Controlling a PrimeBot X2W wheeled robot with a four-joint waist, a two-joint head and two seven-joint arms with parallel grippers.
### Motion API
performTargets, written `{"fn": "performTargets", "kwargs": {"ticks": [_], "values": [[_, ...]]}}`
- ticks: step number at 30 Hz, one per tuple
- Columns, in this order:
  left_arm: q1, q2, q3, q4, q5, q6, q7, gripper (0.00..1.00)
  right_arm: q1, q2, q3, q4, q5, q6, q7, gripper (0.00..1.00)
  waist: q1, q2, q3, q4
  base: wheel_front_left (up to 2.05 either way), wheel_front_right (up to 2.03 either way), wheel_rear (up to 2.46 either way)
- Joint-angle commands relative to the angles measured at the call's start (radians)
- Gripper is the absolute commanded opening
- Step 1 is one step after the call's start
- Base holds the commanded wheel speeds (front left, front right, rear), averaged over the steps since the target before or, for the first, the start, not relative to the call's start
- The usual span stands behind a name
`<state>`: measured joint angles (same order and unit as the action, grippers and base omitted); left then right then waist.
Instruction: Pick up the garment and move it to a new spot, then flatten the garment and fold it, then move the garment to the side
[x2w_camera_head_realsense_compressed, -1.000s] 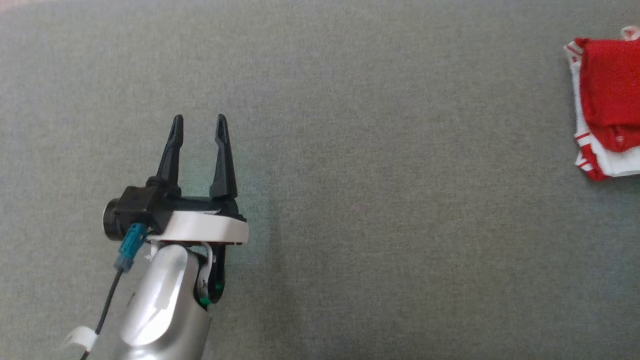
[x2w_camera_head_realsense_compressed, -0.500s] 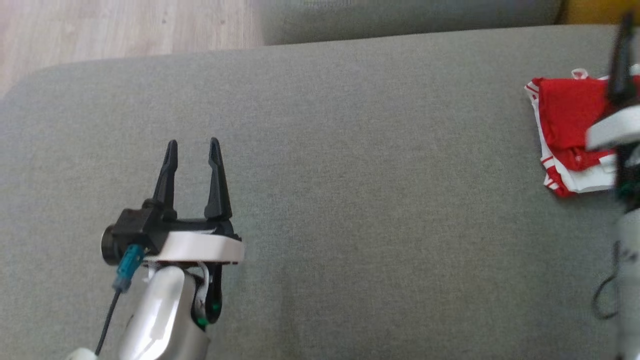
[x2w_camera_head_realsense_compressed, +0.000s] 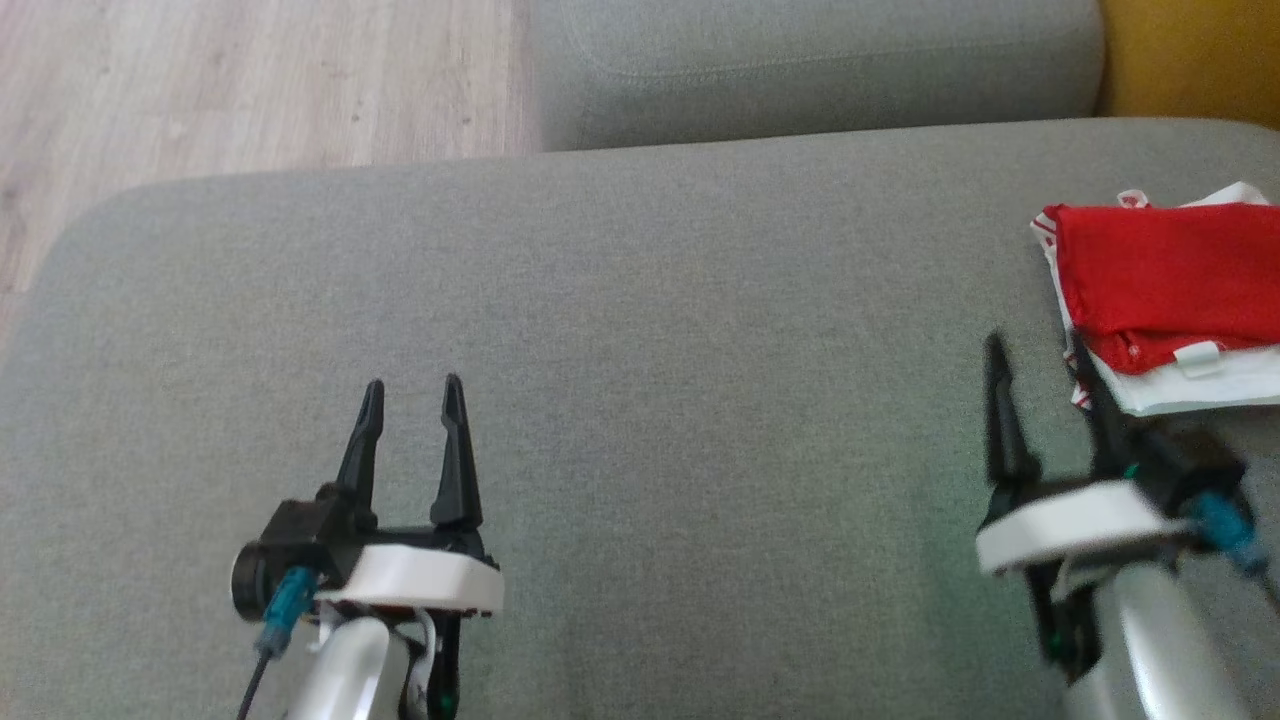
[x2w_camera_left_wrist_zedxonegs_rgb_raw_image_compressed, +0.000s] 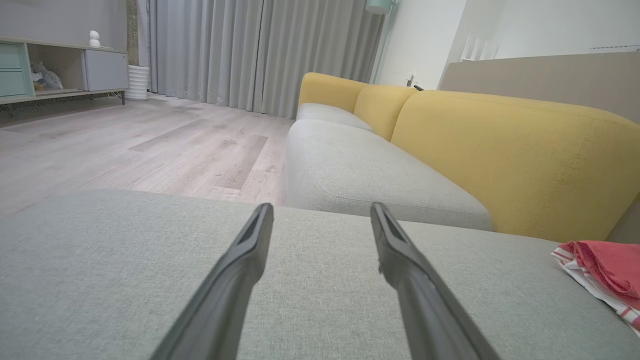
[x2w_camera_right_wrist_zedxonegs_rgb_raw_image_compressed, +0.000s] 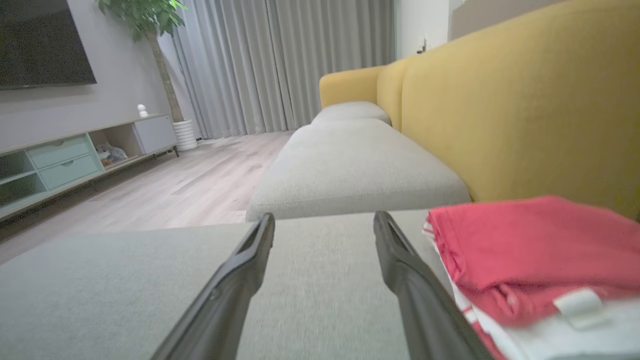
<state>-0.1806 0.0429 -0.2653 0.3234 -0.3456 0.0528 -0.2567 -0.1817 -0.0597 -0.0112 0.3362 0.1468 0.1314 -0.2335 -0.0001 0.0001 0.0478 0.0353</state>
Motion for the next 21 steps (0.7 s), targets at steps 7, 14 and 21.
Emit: {"fn": "performTargets", "kwargs": {"ticks": [7,14,21], "values": [[0.014,0.007,0.045,-0.060,0.012,0.024,-0.005,1.00,0.055,0.009,0.036,-0.017,0.024,-0.001,-0.027,1.00,0.0001,-0.0001,-0.018,-0.003,0.00,0.00,0.00],[0.027,0.007,0.050,-0.079,0.042,0.019,-0.005,1.00,0.055,0.009,0.039,-0.037,0.028,-0.001,-0.028,1.00,0.0001,-0.0001,-0.016,-0.011,0.00,0.00,0.00],[0.033,0.007,0.054,-0.096,0.024,0.030,-0.005,1.00,0.063,0.009,0.040,-0.044,0.039,-0.001,-0.028,1.00,0.0001,-0.0001,-0.013,-0.015,0.00,0.00,0.00]]}}
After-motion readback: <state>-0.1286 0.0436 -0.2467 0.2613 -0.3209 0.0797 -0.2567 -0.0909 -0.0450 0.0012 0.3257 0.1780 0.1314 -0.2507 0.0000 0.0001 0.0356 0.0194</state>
